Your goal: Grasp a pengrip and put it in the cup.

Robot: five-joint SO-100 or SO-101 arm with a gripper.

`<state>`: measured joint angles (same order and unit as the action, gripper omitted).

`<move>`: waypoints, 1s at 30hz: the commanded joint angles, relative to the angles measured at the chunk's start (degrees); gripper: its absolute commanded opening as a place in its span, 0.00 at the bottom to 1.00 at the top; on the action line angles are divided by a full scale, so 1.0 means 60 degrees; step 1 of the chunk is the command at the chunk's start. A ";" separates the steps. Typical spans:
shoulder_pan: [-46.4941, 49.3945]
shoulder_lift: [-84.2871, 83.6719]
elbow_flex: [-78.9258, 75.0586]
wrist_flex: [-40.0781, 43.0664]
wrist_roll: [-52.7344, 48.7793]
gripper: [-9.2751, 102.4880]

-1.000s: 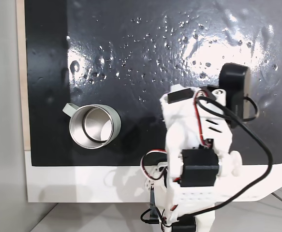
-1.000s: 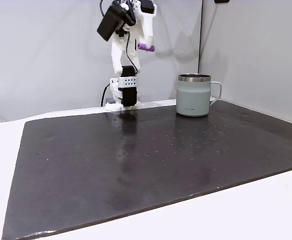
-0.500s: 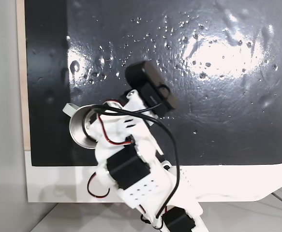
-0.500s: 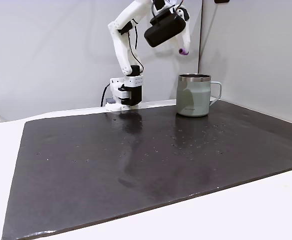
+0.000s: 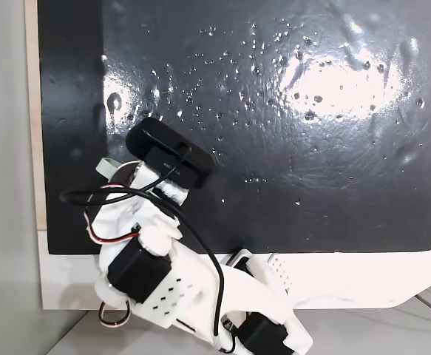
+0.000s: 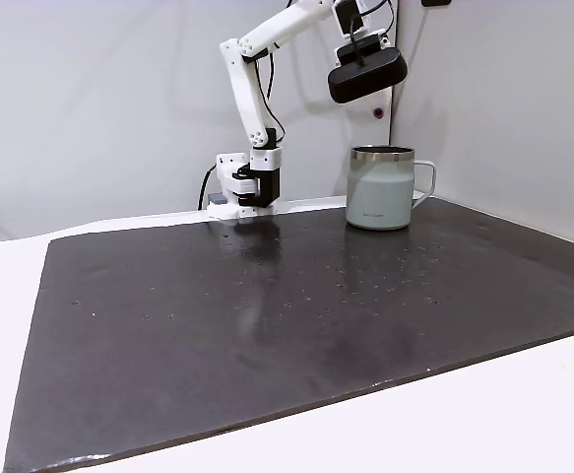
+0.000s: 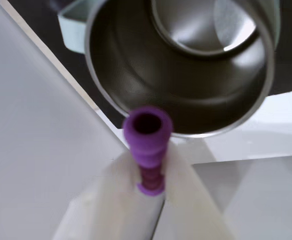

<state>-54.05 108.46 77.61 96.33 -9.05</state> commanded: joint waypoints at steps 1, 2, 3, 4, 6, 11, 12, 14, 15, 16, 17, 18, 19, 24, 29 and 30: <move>-0.0220 0.0000 -0.1509 0.0176 0.0015 0.09; -0.0220 0.0000 -0.1494 0.0176 0.0015 0.09; -0.0220 0.0015 -0.1450 0.0176 0.0000 0.09; -0.0220 0.0044 -0.1392 0.0176 0.0000 0.09; -0.0205 0.0146 -0.1289 0.0176 0.0000 0.13; -0.0088 0.0308 -0.1245 0.0176 0.0000 0.38; -0.0044 0.0322 -0.1245 0.0176 0.0000 0.40; 0.0044 0.0337 -0.1230 0.0176 -0.0059 0.42; 0.0088 0.0366 -0.1216 0.0176 -0.0103 0.43; 0.0132 0.0396 -0.1201 0.0176 -0.0146 0.43; 0.0220 0.0410 -0.1187 0.0176 -0.0205 0.43; 0.0308 0.0425 -0.1187 0.0176 -0.0249 0.43; 0.0396 0.0439 -0.1172 0.0176 -0.0322 0.43; 0.0630 0.0615 -0.0894 0.0176 -0.0410 0.43; 0.0615 0.0703 -0.0718 0.0176 -0.0396 0.43; 0.0615 0.0703 -0.0718 0.0176 -0.0381 0.43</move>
<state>-50.98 110.13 77.61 96.33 -10.81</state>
